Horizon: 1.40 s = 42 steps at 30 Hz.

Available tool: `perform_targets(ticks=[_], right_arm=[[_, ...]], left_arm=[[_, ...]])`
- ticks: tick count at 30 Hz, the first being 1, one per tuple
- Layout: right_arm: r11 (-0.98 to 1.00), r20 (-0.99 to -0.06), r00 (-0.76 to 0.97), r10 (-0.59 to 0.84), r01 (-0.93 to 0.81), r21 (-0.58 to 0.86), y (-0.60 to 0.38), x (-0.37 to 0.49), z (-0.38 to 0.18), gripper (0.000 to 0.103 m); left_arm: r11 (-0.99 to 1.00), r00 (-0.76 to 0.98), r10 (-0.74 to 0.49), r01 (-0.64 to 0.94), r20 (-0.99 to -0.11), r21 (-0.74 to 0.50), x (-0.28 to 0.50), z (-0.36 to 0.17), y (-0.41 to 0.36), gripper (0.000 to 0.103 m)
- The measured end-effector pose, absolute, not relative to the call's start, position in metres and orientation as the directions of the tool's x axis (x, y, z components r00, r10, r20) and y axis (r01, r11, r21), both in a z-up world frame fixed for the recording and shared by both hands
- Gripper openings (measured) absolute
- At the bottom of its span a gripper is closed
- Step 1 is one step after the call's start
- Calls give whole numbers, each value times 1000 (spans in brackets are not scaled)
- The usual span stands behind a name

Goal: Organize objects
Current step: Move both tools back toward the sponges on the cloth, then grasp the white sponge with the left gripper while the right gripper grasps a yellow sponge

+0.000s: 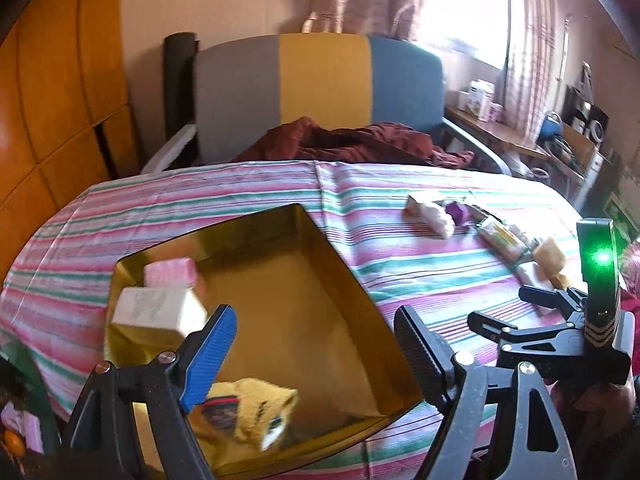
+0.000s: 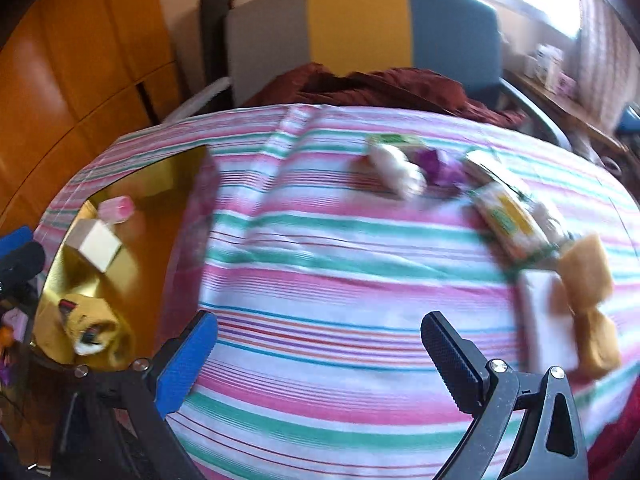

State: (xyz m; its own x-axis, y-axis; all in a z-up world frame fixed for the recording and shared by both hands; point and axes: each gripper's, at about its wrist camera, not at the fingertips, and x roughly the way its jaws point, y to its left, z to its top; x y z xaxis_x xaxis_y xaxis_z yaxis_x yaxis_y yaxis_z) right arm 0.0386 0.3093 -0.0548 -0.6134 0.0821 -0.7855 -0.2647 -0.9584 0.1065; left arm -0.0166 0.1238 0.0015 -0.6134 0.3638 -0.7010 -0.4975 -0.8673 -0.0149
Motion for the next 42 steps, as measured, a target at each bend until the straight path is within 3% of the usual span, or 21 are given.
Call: perform_targets(ticks=[16,23,42], right_arm=[[-811,-812,-487,321,-584,31,461,126,-26,102],[-728,-849,-418,323,-683,59,523,147,-36,102],[-660,-788,-552,273,-704,264,567,167,-32,102]], left_arm=[[-748,-493,461,-663,-738,-24,1,-8,189,82],[-683,-413,503,-728,-759,-56,4,-10,229,82],[-473,-86,491,-862,-867,-182,25,-69,425,81]])
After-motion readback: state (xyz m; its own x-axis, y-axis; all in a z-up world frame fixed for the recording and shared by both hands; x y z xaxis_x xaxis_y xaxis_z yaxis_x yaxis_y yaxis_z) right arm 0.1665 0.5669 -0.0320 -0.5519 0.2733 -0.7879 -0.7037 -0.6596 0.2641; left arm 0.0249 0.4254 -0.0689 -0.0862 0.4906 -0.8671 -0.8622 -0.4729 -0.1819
